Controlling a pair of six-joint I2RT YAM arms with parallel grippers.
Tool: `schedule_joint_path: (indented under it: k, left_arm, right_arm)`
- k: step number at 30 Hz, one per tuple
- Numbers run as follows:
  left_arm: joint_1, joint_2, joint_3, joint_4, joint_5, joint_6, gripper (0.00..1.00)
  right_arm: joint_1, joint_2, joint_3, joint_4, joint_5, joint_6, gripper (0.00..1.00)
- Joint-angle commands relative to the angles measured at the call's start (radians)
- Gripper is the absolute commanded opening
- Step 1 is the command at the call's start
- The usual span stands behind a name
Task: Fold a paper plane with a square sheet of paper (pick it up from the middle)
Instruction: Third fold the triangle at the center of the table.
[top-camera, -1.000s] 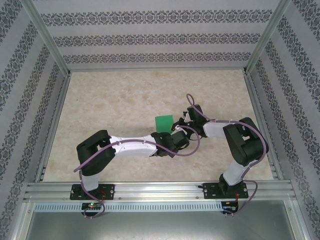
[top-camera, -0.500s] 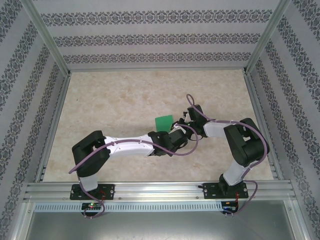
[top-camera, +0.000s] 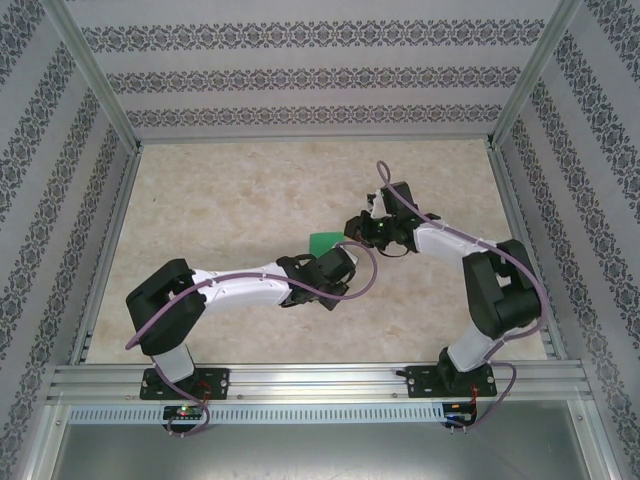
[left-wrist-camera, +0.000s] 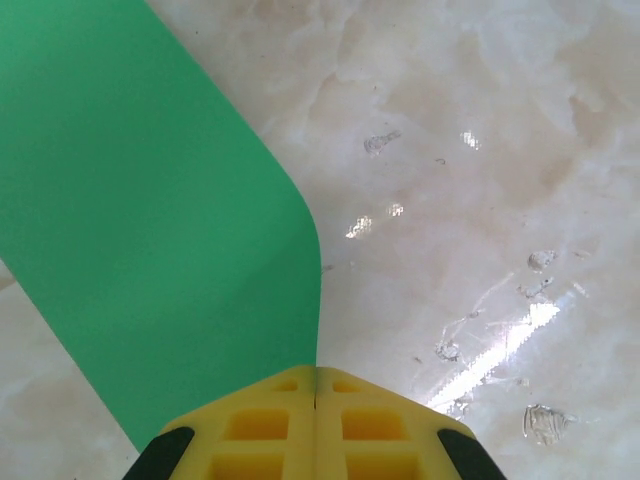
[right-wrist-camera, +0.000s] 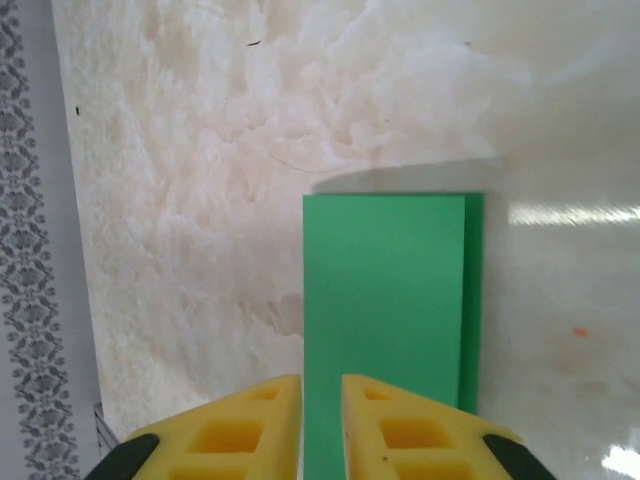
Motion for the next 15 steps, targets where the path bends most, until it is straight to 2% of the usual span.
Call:
schedule_joint_path:
  k: [1, 8, 11, 15]
  left_arm:
    - [0.02, -0.034, -0.019, 0.053, 0.056, 0.008, 0.0]
    - [0.037, -0.052, -0.033, 0.046, 0.069, 0.008, 0.0]
    - [0.043, -0.055, -0.038, 0.035, 0.073, 0.006, 0.0]
    - [0.066, -0.067, -0.054, 0.048, 0.111, 0.002, 0.0]
  right_arm:
    - [0.025, 0.083, 0.06, -0.041, -0.044, -0.053, 0.15]
    - [0.076, 0.225, 0.204, -0.177, -0.036, -0.155, 0.12]
    - [0.087, 0.262, 0.247, -0.269, 0.05, -0.194, 0.11]
    - [0.092, 0.303, 0.265, -0.307, 0.081, -0.231, 0.11]
